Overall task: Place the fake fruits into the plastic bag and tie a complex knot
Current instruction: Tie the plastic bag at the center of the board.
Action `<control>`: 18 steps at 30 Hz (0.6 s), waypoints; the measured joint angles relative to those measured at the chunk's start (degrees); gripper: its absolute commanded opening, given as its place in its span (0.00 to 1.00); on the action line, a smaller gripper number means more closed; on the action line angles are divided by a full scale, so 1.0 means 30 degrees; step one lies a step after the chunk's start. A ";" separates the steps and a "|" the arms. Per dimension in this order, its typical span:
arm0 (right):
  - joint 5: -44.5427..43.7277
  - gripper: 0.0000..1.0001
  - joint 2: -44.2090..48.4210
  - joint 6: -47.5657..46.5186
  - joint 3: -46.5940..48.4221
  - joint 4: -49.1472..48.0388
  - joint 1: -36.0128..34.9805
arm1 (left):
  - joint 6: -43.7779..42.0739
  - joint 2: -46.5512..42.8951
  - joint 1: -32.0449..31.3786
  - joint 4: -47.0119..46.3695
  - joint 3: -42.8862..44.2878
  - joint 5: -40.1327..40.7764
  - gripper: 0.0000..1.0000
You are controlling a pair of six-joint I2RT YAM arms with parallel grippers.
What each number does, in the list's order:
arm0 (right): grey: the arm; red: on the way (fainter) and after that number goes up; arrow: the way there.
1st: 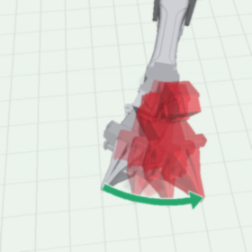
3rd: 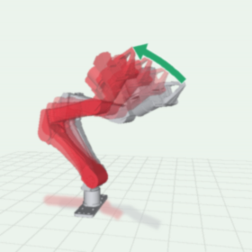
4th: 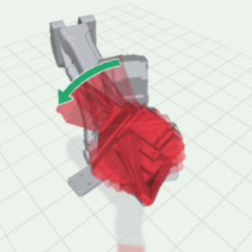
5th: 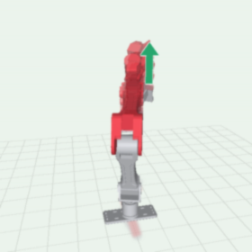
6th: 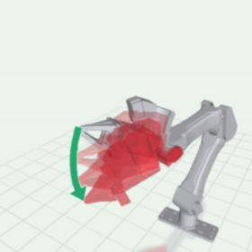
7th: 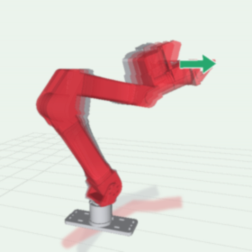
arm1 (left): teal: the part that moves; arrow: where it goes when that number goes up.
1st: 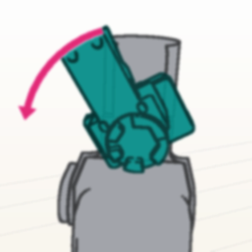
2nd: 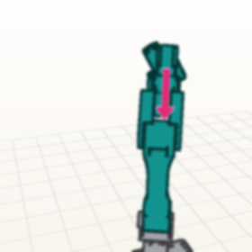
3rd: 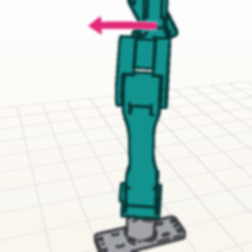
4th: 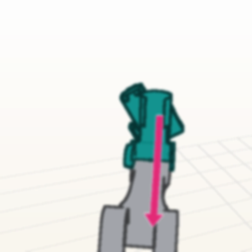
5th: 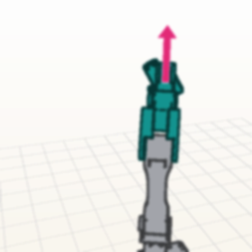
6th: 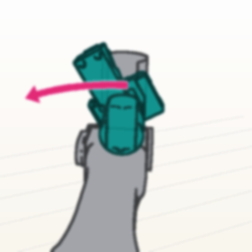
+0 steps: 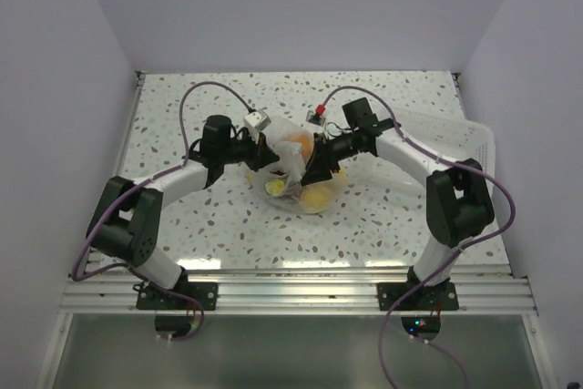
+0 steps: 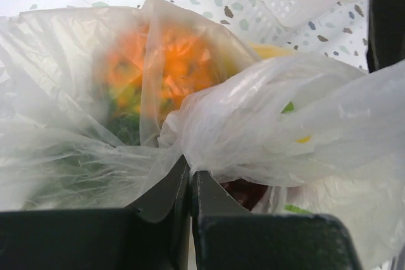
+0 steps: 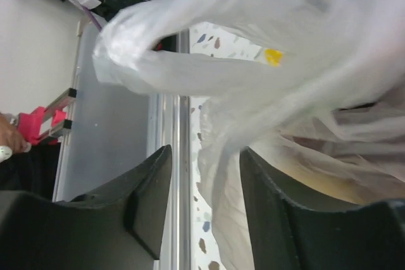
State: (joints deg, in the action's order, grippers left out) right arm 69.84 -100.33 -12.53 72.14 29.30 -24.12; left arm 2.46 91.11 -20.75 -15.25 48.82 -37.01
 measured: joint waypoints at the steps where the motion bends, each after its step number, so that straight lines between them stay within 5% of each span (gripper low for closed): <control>1: 0.0073 0.53 0.0036 0.0036 0.0168 0.0117 0.0226 | -0.0022 -0.0117 0.0146 -0.0022 -0.0095 -0.0503 0.00; 6: 0.0044 0.48 0.0036 0.0197 0.1843 0.0517 0.2608 | -0.0204 -0.1195 0.0342 -0.0007 -0.1005 -0.1960 0.00; 9: -0.0379 0.26 0.0036 0.0386 0.2936 0.0131 0.3592 | -0.0255 -0.1355 0.0335 0.0007 -0.1115 -0.2266 0.00; 12: -0.1734 0.15 -0.0080 0.0641 0.2987 -0.0350 0.3344 | -0.0262 -0.1341 0.0335 0.0182 -0.1115 -0.2382 0.00; 18: -0.3118 0.13 -0.1741 -0.0350 0.3024 0.0080 0.1617 | -0.0350 -0.1246 0.0153 0.0707 -0.1115 -0.3133 0.00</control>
State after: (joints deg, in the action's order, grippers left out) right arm 60.49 -105.56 -13.58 81.21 29.54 -19.27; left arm 1.41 87.37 -20.29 -13.13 45.47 -46.41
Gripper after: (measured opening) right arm 0.134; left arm 0.058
